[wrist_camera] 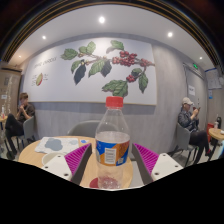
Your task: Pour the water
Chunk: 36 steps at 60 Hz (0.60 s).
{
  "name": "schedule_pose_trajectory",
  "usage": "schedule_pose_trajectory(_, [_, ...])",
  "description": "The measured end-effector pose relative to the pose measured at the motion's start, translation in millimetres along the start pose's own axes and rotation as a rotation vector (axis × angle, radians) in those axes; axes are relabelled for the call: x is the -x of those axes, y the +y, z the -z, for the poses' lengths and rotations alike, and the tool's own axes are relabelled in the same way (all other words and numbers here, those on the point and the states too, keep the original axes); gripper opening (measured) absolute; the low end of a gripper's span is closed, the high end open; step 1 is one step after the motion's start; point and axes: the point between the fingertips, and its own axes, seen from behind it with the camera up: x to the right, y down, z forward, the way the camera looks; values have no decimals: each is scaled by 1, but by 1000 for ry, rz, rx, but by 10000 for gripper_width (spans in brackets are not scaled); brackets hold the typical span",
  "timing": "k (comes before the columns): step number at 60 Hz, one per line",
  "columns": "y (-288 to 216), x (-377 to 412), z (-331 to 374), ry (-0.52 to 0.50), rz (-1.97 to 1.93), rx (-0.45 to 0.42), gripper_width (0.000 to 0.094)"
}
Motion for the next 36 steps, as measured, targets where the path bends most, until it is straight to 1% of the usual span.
schedule_pose_trajectory(3, [-4, 3, -5, -6, -3, -3, 859])
schedule_pose_trajectory(11, [3, 1, 26, -14, -30, 26, 862])
schedule_pose_trajectory(12, [-2, 2, 23, -17, -32, 30, 865])
schedule_pose_trajectory(17, [7, 1, 55, -45, -18, 49, 865])
schedule_pose_trajectory(29, [21, -13, 135, -36, -20, 73, 864])
schedule_pose_trajectory(36, [26, -10, 184, -42, -121, 65, 854])
